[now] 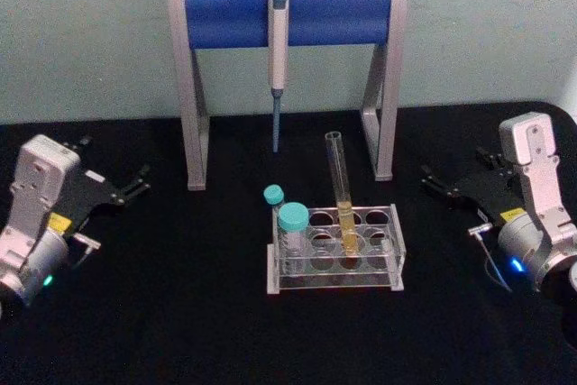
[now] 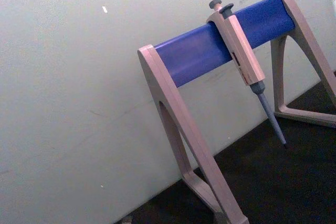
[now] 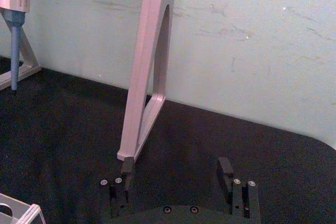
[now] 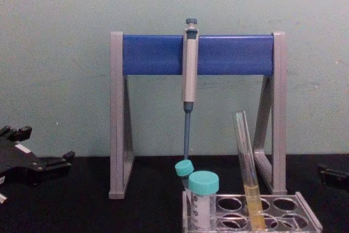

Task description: Pick up the test tube from the test tube rack, shake it, then place it back into the test tube rack.

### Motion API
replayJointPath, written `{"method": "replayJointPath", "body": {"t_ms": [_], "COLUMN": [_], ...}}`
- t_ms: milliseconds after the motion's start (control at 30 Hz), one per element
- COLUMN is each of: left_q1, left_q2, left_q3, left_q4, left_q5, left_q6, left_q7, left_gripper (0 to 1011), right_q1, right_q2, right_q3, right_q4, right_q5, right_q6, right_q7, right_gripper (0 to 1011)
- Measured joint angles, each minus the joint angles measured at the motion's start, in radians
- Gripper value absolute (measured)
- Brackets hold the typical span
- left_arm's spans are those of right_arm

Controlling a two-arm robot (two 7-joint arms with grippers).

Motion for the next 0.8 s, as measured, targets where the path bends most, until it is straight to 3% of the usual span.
{"method": "replayJointPath", "body": {"t_ms": [800], "left_q1": [0.0], "left_q2": [0.0], "left_q3": [0.0], "left_q4": [0.0], "left_q5": [0.0], "left_q6": [0.0], "left_q7": [0.0], "left_gripper": [1001], "right_q1": [0.0], "right_q2": [0.0], "right_q3": [0.0], "right_q4": [-0.001], "right_q5": [0.0], "right_q6": [0.0], "right_q7": [-0.001], "right_gripper": [1000]}}
